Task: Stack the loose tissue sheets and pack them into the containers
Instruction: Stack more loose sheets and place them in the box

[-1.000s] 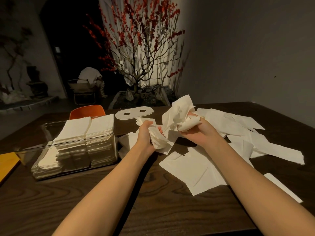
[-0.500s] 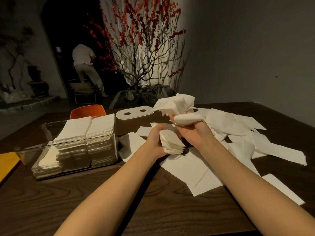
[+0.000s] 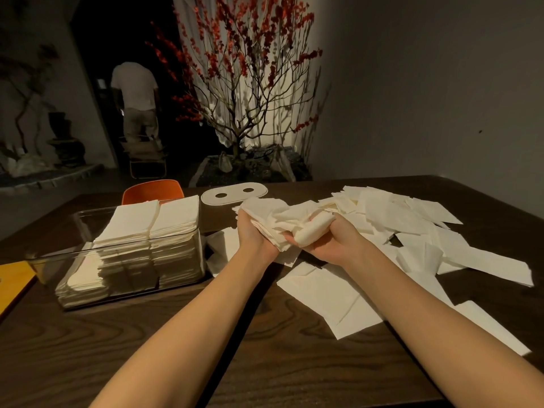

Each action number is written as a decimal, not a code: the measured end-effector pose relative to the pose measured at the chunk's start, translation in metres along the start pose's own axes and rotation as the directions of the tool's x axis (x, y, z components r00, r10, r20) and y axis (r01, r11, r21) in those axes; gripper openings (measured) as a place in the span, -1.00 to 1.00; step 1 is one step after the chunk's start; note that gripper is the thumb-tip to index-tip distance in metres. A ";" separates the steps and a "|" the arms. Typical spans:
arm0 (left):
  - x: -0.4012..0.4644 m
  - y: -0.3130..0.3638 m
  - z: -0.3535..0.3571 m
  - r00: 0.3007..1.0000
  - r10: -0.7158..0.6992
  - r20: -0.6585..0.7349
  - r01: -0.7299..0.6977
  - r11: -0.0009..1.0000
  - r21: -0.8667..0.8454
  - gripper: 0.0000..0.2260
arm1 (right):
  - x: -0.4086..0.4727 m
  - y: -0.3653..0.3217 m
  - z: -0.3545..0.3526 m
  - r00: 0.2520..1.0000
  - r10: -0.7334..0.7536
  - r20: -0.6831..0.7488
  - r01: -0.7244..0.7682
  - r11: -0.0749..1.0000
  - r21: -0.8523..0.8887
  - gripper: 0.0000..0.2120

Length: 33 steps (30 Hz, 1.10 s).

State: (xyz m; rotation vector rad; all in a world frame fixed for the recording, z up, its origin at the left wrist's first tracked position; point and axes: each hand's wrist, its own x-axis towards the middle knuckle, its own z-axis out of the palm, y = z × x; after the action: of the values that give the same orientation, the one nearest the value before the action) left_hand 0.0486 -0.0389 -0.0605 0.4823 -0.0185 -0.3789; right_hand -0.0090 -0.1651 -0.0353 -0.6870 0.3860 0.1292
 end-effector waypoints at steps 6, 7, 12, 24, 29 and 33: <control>-0.005 -0.003 0.002 0.998 0.056 -0.029 -0.055 0.998 0.032 -0.32 | -0.010 0.002 0.003 0.995 -0.089 0.046 0.095 0.986 -0.140 -0.72; -0.007 -0.003 0.003 0.998 0.052 -0.031 -0.050 0.998 0.036 -0.29 | -0.009 0.003 0.003 0.994 -0.098 0.046 0.105 0.979 -0.178 -0.74; -0.013 -0.006 0.007 0.997 0.043 -0.069 -0.036 0.994 0.107 -0.64 | -0.013 -0.005 -0.001 0.997 -0.076 0.019 0.078 0.935 -0.347 -0.73; -0.013 -0.006 0.006 0.991 -0.019 -0.132 0.038 0.988 0.151 -0.80 | 0.003 -0.006 -0.004 0.991 -0.083 -0.103 0.012 0.833 -0.553 -0.50; -0.017 -0.006 0.009 0.994 -0.031 -0.109 0.053 0.979 0.199 -0.82 | 0.007 -0.009 -0.007 0.988 -0.107 -0.108 0.033 0.847 -0.530 -0.53; -0.015 -0.005 0.007 0.994 0.003 -0.107 0.023 0.971 0.240 -0.77 | 0.006 -0.012 -0.009 0.995 -0.068 -0.077 0.025 0.886 -0.463 -0.53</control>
State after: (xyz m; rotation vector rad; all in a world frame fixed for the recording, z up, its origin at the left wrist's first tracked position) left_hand 0.0323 -0.0408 -0.0553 0.7426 0.0419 -0.3623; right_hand -0.0028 -0.1802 -0.0364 -1.1781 0.4304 0.1460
